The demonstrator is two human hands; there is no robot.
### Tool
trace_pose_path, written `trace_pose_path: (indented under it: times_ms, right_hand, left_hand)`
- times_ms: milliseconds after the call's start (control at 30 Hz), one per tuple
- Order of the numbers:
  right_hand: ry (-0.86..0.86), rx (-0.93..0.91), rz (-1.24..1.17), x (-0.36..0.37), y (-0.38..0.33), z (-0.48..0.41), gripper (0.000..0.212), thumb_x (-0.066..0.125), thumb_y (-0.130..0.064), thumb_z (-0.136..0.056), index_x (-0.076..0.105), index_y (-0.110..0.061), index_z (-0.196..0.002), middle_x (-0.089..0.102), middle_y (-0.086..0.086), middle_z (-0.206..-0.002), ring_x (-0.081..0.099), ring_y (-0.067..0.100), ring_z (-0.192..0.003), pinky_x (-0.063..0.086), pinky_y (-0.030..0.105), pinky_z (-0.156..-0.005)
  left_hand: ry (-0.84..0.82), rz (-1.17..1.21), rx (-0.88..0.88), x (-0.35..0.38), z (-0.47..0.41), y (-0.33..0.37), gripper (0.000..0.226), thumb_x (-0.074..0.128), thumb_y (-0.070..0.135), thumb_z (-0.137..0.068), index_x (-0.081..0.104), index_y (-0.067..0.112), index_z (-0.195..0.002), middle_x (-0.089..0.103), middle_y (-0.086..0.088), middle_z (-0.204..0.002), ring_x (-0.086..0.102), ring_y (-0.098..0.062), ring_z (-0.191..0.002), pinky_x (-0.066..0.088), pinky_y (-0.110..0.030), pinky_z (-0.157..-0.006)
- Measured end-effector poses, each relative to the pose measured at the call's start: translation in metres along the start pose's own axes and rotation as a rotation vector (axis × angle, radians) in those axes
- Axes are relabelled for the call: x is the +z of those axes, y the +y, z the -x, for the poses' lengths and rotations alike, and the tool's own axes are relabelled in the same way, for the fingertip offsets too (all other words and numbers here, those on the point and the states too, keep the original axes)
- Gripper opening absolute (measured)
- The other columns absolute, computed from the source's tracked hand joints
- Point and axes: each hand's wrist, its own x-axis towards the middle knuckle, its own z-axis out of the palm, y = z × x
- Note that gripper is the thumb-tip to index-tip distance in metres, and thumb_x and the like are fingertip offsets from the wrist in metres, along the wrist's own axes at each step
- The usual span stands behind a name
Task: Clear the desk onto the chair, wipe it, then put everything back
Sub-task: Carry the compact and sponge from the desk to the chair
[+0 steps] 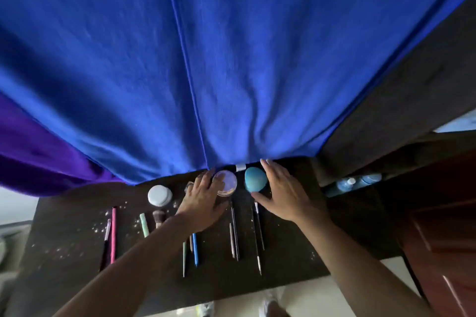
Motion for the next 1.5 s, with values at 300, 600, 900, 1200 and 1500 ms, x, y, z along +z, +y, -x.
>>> trace_pose_path:
  times_ms: [300,600,900,1200,1500]
  right_hand:
    - [-0.080,-0.015,-0.235,0.049,0.032,-0.040,0.099,0.076,-0.057,-0.076,0.028,-0.021,-0.155,0.046,0.002,-0.150,0.045,0.022,-0.134,0.040,0.035,-0.105]
    - [-0.017,0.117,-0.315,0.022,0.037,-0.015,0.085,0.081,-0.061,-0.064,0.048,-0.036,-0.138,0.064,-0.007,-0.126,0.060,0.018,-0.115,0.049,0.030,-0.093]
    - [0.384,0.269,-0.391,-0.057,0.023,0.075,0.087,0.083,-0.059,-0.060,0.050,-0.037,-0.137,0.067,-0.010,-0.122,0.062,0.011,-0.111,0.046,0.023,-0.095]
    - [0.849,0.682,-0.405,-0.083,0.033,0.273,0.085,0.088,-0.056,-0.061,0.053,-0.035,-0.136,0.062,-0.020,-0.127,0.060,0.001,-0.112,0.052,0.024,-0.095]
    - [1.144,1.065,-0.297,-0.087,0.046,0.546,0.089,0.076,-0.070,-0.060,0.051,-0.038,-0.139,0.063,-0.019,-0.127,0.062,0.004,-0.108,0.054,0.030,-0.095]
  left_hand:
    - [0.267,0.341,-0.251,0.046,-0.038,0.013,0.080,0.076,0.038,-0.082,0.040,0.012,-0.148,0.048,-0.008,-0.146,0.047,-0.026,-0.133,0.038,-0.036,-0.107]
    - [0.446,0.270,-0.273,0.028,-0.015,0.032,0.065,0.087,0.042,-0.065,0.064,0.016,-0.120,0.070,0.002,-0.113,0.064,-0.021,-0.104,0.044,-0.026,-0.088]
    - [0.576,0.401,0.069,-0.060,0.029,0.079,0.063,0.072,0.050,-0.063,0.063,0.026,-0.121,0.066,0.013,-0.110,0.060,-0.014,-0.097,0.046,-0.025,-0.086]
    - [0.372,0.429,0.648,-0.038,0.040,0.216,0.064,0.090,0.028,-0.060,0.069,0.013,-0.118,0.069,-0.001,-0.116,0.064,-0.023,-0.102,0.052,-0.031,-0.090]
    - [0.083,0.415,1.133,0.027,0.156,0.417,0.065,0.088,0.033,-0.066,0.063,0.018,-0.124,0.064,0.006,-0.120,0.058,-0.016,-0.108,0.045,-0.025,-0.095]
